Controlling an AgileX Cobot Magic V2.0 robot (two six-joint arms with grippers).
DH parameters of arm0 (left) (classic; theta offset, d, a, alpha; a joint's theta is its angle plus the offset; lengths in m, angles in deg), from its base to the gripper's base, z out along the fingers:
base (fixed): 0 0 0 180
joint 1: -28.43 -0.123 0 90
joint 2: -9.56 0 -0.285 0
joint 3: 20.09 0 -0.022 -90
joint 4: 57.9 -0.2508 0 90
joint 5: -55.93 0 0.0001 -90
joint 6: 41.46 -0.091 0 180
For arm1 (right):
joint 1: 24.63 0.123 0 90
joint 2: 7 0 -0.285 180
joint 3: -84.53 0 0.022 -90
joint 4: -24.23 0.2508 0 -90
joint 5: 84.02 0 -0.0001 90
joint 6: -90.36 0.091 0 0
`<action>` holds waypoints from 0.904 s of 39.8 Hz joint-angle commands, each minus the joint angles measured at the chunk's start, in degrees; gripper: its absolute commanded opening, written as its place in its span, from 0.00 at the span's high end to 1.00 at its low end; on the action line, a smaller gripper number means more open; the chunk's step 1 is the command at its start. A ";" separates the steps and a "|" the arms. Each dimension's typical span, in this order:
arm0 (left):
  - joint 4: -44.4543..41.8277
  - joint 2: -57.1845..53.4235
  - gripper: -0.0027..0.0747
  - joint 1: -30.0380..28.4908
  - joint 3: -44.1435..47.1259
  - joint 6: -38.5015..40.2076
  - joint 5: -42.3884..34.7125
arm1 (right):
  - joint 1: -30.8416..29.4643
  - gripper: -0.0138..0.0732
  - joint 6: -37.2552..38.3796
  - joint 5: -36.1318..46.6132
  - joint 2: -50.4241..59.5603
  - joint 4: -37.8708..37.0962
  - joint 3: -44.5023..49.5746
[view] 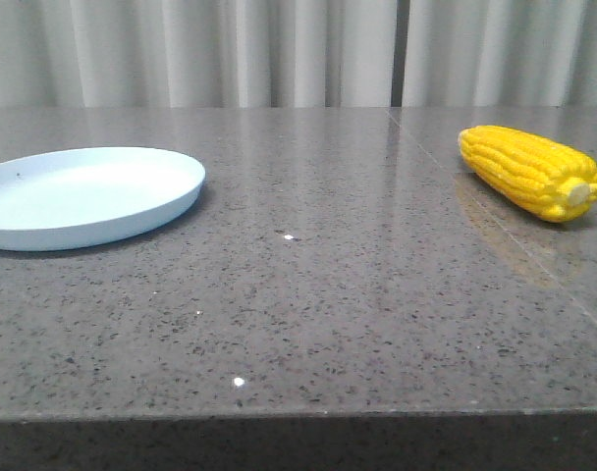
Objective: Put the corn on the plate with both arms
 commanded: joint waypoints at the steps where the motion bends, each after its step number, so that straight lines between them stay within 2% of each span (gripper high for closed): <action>1: 0.20 0.72 0.13 -0.14 -2.16 0.56 -4.52 | -0.27 0.14 -0.47 4.88 -0.75 -0.37 -2.08; 7: 0.51 0.72 0.16 -0.14 -2.16 0.56 -4.04 | -0.27 0.16 -0.47 4.88 -0.75 -0.37 -2.08; 13: 4.40 2.76 0.17 -0.02 -2.67 0.56 -3.75 | -0.27 0.16 -0.47 4.83 -0.75 -0.37 -2.08; 23: 4.26 18.48 0.17 4.72 -10.77 0.34 2.04 | -0.27 0.16 -0.47 4.83 -0.75 -0.37 -2.08; 28: 3.72 27.70 0.17 7.75 -16.96 -0.09 8.76 | -0.27 0.16 -0.47 4.83 -0.75 -0.37 -2.08; 33: 3.59 38.41 0.17 8.13 -24.53 -0.09 19.52 | -0.27 0.16 -0.47 4.83 -0.75 -0.37 -2.08; 36: 3.59 44.16 0.17 8.13 -28.17 -0.09 23.40 | -0.27 0.16 -0.47 4.83 -0.75 -0.37 -2.08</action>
